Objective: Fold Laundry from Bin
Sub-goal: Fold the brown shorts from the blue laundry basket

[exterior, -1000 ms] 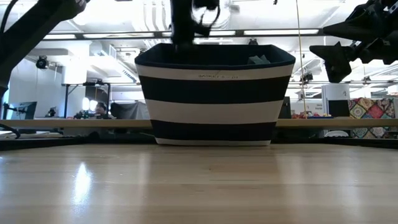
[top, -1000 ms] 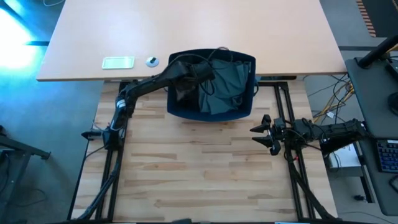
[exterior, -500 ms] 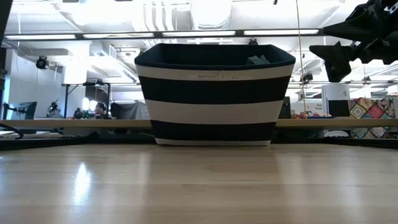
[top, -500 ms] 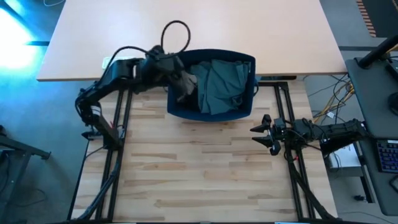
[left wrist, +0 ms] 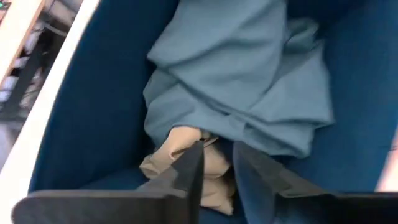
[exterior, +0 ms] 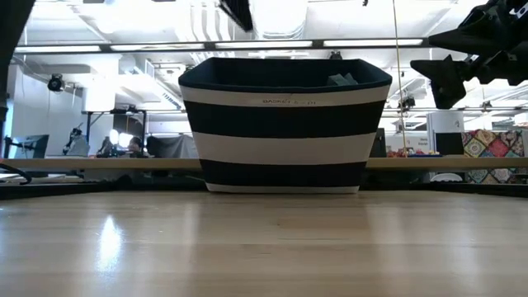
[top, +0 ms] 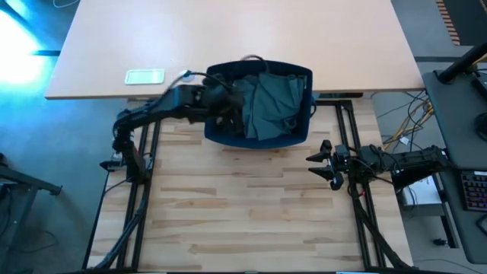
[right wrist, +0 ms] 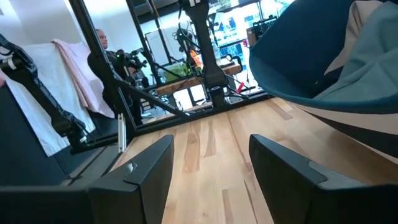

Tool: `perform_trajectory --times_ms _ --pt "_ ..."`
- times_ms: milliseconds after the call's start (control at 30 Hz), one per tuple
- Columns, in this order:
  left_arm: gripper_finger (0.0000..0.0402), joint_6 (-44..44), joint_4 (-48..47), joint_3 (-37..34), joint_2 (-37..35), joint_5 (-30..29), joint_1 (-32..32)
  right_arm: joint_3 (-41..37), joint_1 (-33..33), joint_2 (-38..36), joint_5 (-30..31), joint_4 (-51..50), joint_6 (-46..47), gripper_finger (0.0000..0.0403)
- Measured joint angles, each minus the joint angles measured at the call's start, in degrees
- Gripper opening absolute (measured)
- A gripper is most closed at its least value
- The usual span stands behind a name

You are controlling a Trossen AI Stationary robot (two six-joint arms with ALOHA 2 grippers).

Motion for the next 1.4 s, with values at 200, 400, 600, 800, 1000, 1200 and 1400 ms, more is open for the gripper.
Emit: perform_trajectory --times_ms 200,400,600,800,1000,1200,1400 --pt "0.0162 2.81 0.4 -0.66 6.27 -4.89 2.81 0.0 0.0 0.0 0.01 -0.02 -0.06 0.0206" --pt "0.0214 4.27 0.66 -0.4 10.95 -4.82 6.33 0.0 -0.01 0.0 -0.01 -0.02 -0.1 0.0206" --pt "0.0218 6.36 0.48 -0.4 13.95 -4.84 9.18 0.0 -0.01 0.0 -0.02 -0.03 -0.12 0.0206" --pt "0.0212 10.21 -0.2 -0.51 15.64 -5.23 10.96 0.0 0.01 0.0 -0.04 -0.05 -0.12 0.0206" --pt "0.0211 10.65 -0.87 -0.7 16.24 -8.04 12.74 0.0 -0.01 0.0 -0.04 -0.07 -0.12 0.0206" --pt "0.0211 10.85 -1.12 -0.7 15.65 -10.33 13.09 0.0 0.0 0.0 -0.04 -0.17 -0.33 0.0206" --pt "0.0211 13.14 -0.69 -0.33 14.69 -9.75 13.01 0.0 0.01 0.0 -0.04 -0.44 -0.78 0.0206"
